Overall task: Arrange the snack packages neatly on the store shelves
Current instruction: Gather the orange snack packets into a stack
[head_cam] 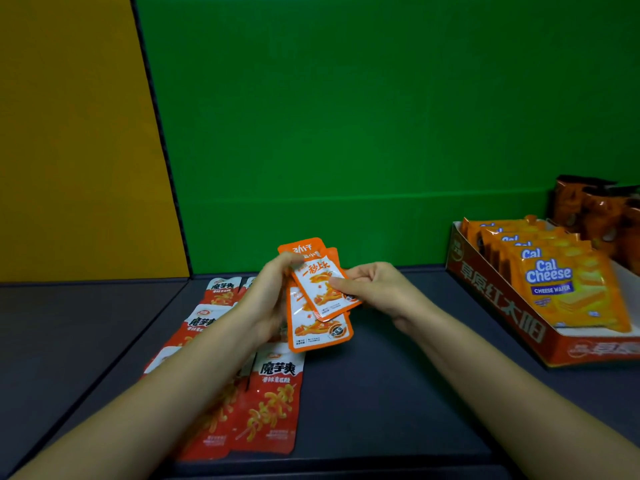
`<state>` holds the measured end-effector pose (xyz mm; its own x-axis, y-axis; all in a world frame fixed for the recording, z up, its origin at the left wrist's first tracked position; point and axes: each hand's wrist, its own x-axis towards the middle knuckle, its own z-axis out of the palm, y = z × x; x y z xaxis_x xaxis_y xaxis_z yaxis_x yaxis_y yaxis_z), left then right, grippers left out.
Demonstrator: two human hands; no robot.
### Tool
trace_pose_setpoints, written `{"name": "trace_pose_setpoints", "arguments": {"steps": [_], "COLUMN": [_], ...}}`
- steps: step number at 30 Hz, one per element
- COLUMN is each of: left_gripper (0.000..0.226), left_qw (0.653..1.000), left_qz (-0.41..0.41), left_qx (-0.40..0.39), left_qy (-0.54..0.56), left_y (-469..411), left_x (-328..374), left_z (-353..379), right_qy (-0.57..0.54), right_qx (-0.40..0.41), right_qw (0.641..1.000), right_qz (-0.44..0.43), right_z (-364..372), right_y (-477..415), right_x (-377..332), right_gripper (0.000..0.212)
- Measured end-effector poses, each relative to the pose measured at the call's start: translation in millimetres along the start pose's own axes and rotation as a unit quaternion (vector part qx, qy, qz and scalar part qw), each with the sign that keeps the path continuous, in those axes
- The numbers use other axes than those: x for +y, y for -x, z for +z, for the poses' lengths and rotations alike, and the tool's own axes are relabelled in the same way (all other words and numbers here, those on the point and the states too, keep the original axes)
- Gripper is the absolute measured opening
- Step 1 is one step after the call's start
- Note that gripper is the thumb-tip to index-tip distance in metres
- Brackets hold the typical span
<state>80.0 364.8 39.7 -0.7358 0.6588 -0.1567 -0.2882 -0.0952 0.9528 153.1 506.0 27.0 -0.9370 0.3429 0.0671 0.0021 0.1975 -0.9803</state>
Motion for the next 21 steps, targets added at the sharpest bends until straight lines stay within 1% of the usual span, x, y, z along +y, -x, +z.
{"name": "trace_pose_setpoints", "arguments": {"steps": [1,4,6,8,11,14,16,18,21], "left_gripper": [0.022,0.020,0.014,0.009,0.005,0.003,0.007,0.010,0.012], "left_qw": [1.000,0.999,0.999,0.998,0.995,0.995,0.995,0.995,0.994], "left_qz": [-0.001,-0.012,-0.010,0.010,0.029,0.026,0.024,0.022,0.019], "left_qx": [-0.008,-0.038,-0.032,-0.020,-0.006,0.003,0.002,-0.001,0.000], "left_qy": [0.005,0.004,-0.025,-0.057,-0.092,-0.097,-0.096,-0.096,-0.106], "left_y": [1,5,5,2,-1,2,5,6,6], "left_x": [1,1,1,0,2,9,14,15,14], "left_z": [-1,0,0,-2,-7,-11,-11,-11,-11], "right_qy": [-0.005,-0.005,0.004,0.008,0.012,0.080,0.130,0.160,0.222], "right_qx": [0.004,0.029,0.047,0.072,0.143,0.239,0.287,0.292,0.288], "right_qw": [1.000,0.999,0.999,0.997,0.990,0.968,0.948,0.939,0.924], "right_qz": [0.003,0.013,0.022,0.018,0.010,0.024,0.048,0.088,0.119], "right_z": [-1,-4,-7,-16,-42,-80,-101,-111,-110], "right_y": [0,-2,-2,-3,-5,-5,-5,-6,-12], "right_x": [0,2,3,3,0,3,12,22,34], "right_gripper": [0.008,0.016,0.020,0.021,0.018,0.009,0.020,0.027,0.025]}}
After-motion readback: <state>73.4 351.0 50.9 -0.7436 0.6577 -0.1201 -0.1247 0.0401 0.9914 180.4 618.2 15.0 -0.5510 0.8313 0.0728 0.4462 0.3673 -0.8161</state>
